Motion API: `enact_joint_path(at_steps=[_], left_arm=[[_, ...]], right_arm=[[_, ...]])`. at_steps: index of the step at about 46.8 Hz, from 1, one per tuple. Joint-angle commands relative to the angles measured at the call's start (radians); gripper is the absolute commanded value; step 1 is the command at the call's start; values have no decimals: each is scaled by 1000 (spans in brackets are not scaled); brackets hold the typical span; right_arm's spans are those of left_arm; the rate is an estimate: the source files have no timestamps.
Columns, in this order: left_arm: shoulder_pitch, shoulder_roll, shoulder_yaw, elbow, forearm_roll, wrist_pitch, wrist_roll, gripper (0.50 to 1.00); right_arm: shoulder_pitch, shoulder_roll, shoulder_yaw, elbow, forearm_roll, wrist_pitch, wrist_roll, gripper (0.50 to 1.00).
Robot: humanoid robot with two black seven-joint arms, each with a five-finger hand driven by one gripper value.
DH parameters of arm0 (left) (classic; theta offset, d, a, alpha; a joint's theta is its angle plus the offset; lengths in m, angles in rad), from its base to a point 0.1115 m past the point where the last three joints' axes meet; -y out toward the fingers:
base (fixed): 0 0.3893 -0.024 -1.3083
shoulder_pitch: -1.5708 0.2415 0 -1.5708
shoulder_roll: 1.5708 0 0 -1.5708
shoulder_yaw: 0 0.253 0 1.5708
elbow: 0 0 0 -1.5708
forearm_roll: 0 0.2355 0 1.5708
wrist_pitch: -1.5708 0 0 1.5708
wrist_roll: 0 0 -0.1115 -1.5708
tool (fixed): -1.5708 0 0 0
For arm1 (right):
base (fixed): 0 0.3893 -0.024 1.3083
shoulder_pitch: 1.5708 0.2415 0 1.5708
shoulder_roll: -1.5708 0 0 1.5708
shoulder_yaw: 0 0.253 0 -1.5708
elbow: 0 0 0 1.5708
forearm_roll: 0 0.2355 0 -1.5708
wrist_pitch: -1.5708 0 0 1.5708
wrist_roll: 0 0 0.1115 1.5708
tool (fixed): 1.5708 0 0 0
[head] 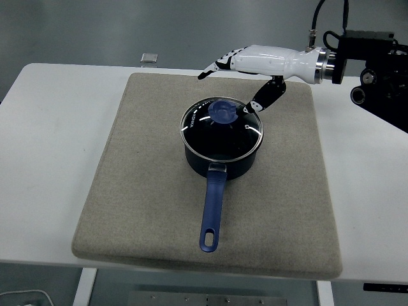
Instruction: Lift the pot lid and place it to the right of the pot.
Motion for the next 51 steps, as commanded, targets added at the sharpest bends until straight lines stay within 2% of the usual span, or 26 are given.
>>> enact_joint_path(at_steps=[1, 12, 37, 51], left_arm=[[1, 0, 1, 0, 0, 0, 0, 1000], [1, 0, 0, 0, 0, 0, 0, 1000], [1, 0, 1, 0, 0, 0, 0, 1000], [1, 0, -1, 0, 0, 0, 0, 1000]], right_arm=[[-9, 3, -10, 2, -6, -4, 0, 899], [-8, 1, -71, 14, -46, -69, 0, 899], [63, -11, -113, 17, -115, -81, 0, 897], [60, -3, -108, 18, -132, -82, 0, 899]])
